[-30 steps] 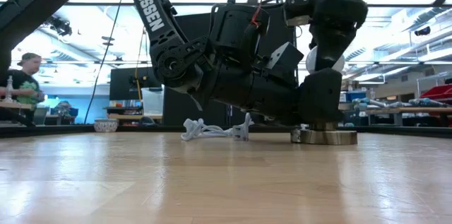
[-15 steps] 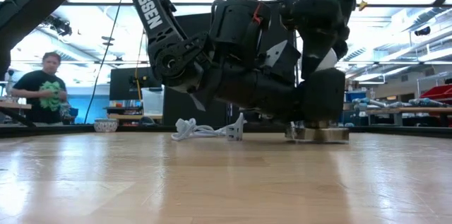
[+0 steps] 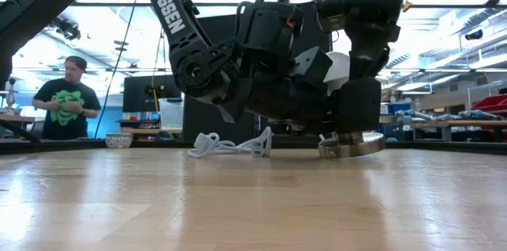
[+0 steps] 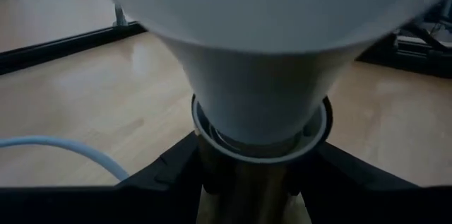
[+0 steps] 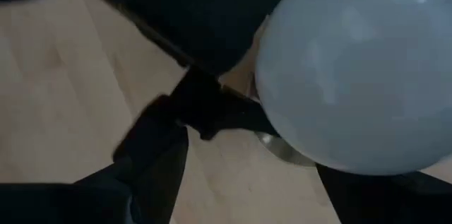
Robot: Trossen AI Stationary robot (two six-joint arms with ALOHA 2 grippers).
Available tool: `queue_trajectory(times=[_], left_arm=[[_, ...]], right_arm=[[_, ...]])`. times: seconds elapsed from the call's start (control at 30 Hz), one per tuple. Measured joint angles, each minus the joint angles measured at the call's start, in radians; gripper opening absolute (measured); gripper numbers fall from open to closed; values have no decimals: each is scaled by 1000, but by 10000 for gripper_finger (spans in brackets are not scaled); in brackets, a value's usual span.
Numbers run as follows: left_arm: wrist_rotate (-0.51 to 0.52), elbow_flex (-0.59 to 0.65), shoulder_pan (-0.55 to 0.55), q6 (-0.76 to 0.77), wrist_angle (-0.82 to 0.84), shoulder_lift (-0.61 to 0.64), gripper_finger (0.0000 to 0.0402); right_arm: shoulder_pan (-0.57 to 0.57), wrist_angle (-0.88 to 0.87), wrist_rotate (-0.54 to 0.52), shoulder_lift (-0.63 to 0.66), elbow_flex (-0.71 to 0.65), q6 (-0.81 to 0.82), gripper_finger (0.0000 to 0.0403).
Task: Screw lightbulb
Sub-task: Insert the white lightbulb into the lamp socket
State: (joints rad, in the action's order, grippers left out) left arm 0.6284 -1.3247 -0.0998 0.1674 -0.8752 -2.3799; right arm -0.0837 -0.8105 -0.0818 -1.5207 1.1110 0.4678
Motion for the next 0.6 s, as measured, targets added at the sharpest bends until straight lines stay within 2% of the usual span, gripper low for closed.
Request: queue_trajectory(times=[0.17, 0.33, 0.6], left_arm=[[-26, 0, -3, -32, 19, 0, 198], [-58, 0, -4, -91, 32, 2, 198], [-232, -1, 10, -150, 36, 3, 198]], right_arm=[[7, -46, -17, 2, 1, -103, 326], [8, -63, -20, 3, 2, -234, 330], [4, -51, -6, 3, 2, -420, 328]])
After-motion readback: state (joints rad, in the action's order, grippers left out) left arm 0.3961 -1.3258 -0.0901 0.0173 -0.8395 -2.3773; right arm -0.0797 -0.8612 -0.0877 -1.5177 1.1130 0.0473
